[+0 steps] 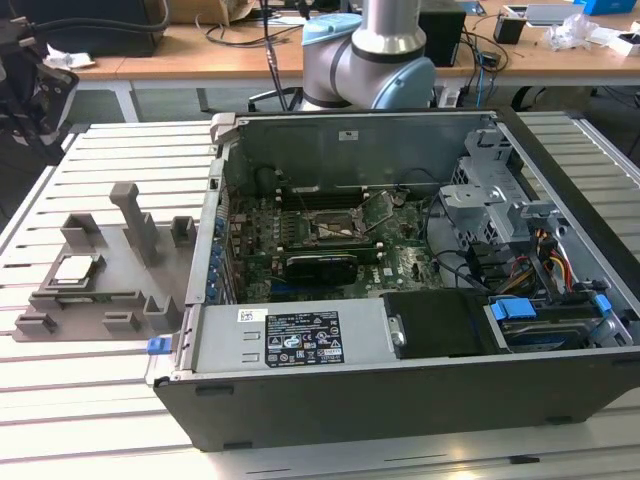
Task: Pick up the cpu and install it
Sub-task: 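Reach for the cpu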
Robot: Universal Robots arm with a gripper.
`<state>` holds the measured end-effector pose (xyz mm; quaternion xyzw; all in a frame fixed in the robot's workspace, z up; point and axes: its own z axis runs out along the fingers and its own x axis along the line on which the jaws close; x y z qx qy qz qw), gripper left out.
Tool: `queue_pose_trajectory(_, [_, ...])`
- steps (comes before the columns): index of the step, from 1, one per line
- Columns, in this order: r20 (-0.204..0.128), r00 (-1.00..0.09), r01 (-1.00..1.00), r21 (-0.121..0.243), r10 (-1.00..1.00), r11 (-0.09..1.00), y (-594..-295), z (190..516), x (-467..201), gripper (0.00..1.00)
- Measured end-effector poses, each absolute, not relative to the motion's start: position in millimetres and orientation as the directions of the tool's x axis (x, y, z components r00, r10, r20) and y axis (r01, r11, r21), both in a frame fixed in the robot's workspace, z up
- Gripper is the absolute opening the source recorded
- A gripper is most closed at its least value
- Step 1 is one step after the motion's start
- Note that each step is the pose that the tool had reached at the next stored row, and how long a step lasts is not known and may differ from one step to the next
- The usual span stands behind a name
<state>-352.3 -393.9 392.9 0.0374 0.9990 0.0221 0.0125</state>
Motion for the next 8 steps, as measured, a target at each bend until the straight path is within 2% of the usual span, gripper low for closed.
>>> queue_pose_trajectory(8, [-0.023,-0.997,0.074,0.045,0.075,0.996,-386,393,-376,0.11])
